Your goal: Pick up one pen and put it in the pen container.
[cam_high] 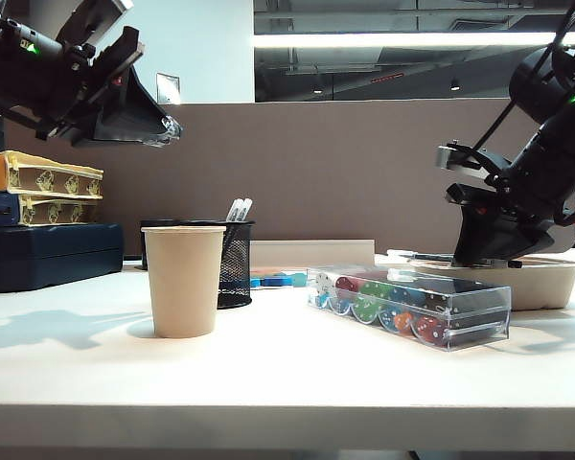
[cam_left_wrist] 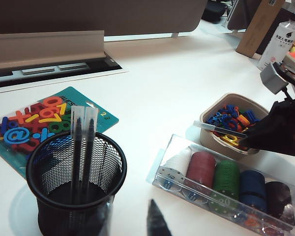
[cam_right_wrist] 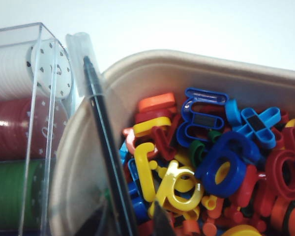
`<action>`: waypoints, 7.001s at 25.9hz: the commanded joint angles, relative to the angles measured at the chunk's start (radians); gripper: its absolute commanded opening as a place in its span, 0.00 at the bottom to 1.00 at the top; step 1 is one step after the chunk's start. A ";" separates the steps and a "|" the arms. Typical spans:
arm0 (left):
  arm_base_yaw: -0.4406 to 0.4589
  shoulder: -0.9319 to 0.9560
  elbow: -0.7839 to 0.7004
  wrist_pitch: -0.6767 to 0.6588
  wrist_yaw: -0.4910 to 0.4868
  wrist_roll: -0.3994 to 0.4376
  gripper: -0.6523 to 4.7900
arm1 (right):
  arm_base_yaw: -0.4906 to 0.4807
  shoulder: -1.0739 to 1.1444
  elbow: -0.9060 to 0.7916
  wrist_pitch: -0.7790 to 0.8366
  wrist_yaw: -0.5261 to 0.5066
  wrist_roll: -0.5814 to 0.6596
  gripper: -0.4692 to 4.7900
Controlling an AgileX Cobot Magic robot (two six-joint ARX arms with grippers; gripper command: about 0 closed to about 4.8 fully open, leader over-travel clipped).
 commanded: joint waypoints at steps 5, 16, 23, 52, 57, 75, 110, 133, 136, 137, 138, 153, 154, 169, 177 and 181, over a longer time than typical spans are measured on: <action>-0.001 -0.005 0.005 0.015 0.005 0.000 0.28 | 0.001 0.010 0.003 0.016 0.001 -0.002 0.20; -0.001 -0.005 0.005 0.015 0.004 0.000 0.28 | 0.001 0.016 0.003 0.018 0.001 0.003 0.14; -0.001 -0.005 0.005 0.013 0.004 0.000 0.28 | 0.001 0.013 0.013 0.018 -0.002 0.012 0.13; -0.001 -0.005 0.006 0.143 0.006 -0.239 0.28 | 0.005 0.007 0.309 -0.066 -0.325 0.205 0.13; -0.001 -0.005 0.035 0.143 0.023 -0.245 0.28 | 0.006 0.006 0.333 -0.064 -0.385 0.228 0.13; -0.001 -0.004 0.135 0.130 0.088 -0.392 0.28 | 0.101 -0.082 0.333 -0.042 -0.485 0.250 0.13; -0.049 -0.003 0.141 0.316 0.215 -0.760 0.36 | 0.291 -0.092 0.333 0.091 -0.659 0.357 0.13; -0.049 -0.003 0.141 0.359 0.225 -0.808 0.34 | 0.354 -0.092 0.333 0.122 -0.683 0.377 0.13; -0.049 -0.003 0.141 0.359 0.225 -0.808 0.33 | 0.354 -0.092 0.333 0.122 -0.683 0.378 0.13; -0.049 -0.003 0.141 0.359 0.225 -0.808 0.31 | 0.354 -0.092 0.333 0.122 -0.683 0.380 0.13; -0.049 -0.003 0.141 0.359 0.225 -0.808 0.29 | 0.354 -0.092 0.333 0.122 -0.683 0.381 0.13; -0.049 -0.003 0.141 0.351 0.225 -0.808 0.14 | 0.354 -0.092 0.333 0.121 -0.683 0.381 0.13; -0.049 -0.003 0.141 0.352 0.225 -0.808 0.13 | 0.354 -0.092 0.333 0.121 -0.683 0.381 0.13; -0.049 0.000 0.141 0.349 0.227 -0.807 0.11 | 0.354 -0.091 0.333 0.113 -0.670 0.384 0.35; -0.049 0.005 0.141 0.336 0.233 -0.800 0.11 | 0.343 -0.091 0.333 0.112 -0.600 0.376 0.60; -0.049 0.006 0.141 0.321 0.233 -0.772 0.11 | 0.310 -0.090 0.333 0.115 -0.538 0.372 0.63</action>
